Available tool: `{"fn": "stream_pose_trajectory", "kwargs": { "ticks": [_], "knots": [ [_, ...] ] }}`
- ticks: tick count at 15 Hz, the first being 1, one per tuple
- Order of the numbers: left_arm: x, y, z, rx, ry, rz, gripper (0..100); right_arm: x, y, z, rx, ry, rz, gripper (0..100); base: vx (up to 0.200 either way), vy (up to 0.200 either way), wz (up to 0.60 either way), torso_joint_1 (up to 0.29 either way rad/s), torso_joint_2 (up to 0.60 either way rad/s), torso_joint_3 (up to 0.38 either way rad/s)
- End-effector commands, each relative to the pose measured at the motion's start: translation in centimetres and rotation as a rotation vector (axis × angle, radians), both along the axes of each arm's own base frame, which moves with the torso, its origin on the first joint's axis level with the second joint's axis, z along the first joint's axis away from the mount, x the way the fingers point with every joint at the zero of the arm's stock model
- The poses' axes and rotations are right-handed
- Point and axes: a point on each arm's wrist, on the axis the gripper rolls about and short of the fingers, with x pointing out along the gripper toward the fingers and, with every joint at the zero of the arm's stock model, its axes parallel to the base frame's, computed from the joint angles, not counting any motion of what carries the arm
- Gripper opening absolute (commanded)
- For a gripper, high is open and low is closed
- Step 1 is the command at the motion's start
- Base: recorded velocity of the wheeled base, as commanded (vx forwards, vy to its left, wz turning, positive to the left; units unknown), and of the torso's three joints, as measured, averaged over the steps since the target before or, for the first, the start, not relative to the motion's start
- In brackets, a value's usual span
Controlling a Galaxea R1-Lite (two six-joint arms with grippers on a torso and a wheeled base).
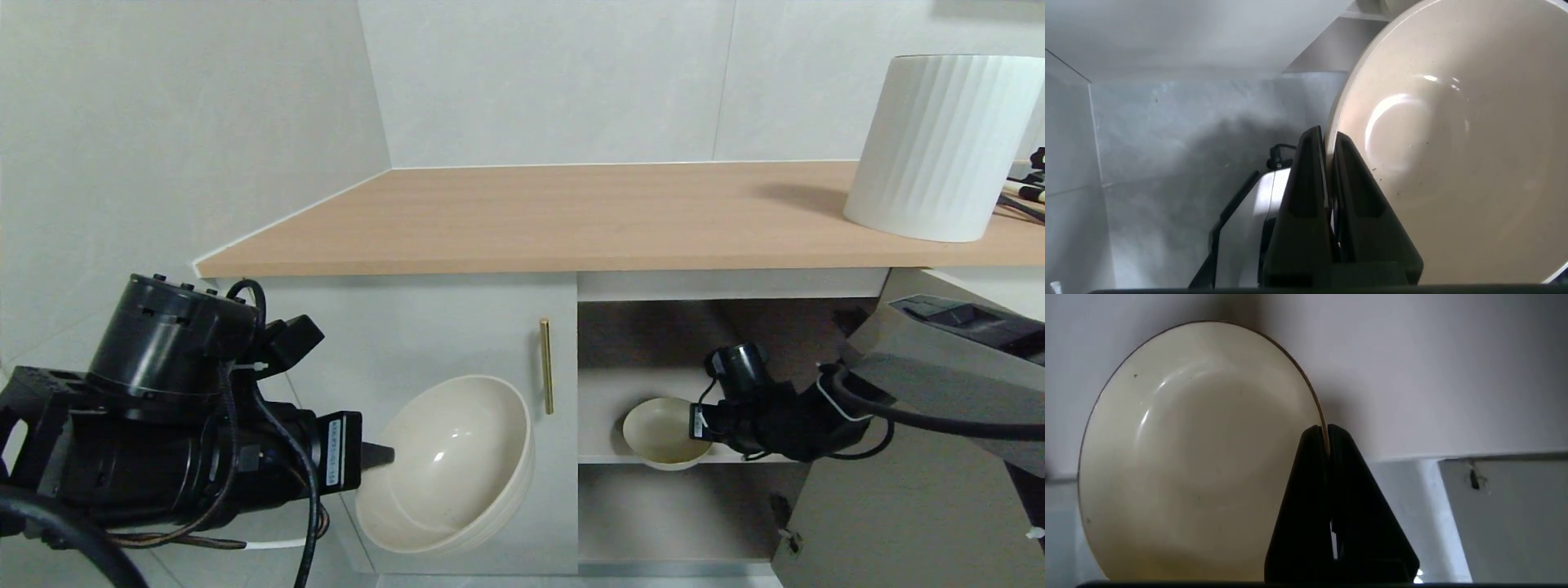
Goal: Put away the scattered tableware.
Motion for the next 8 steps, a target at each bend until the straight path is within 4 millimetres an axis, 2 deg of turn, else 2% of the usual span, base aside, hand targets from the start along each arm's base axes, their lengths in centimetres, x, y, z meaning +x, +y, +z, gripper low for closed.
{"fn": "stream_pose_trajectory", "kwargs": {
  "ticks": [1,4,8],
  "knots": [
    [0.1,-0.1,-0.1,0.002,0.005,-0.002,0,0.7,-0.3,-1.4,-0.007,0.017,-0.012,0,0.000,0.000,0.00,0.000,0.00,0.000],
    [-0.1,-0.3,-0.2,0.004,0.007,-0.013,0,2.0,-1.2,-1.9,-0.025,-0.004,-0.063,0,0.000,0.000,0.00,0.000,0.00,0.000],
    [-0.1,-0.5,-0.4,0.007,0.014,-0.021,0,3.5,-1.2,-2.8,-0.057,-0.036,-0.114,0,0.000,0.000,0.00,0.000,0.00,0.000]
  ]
}}
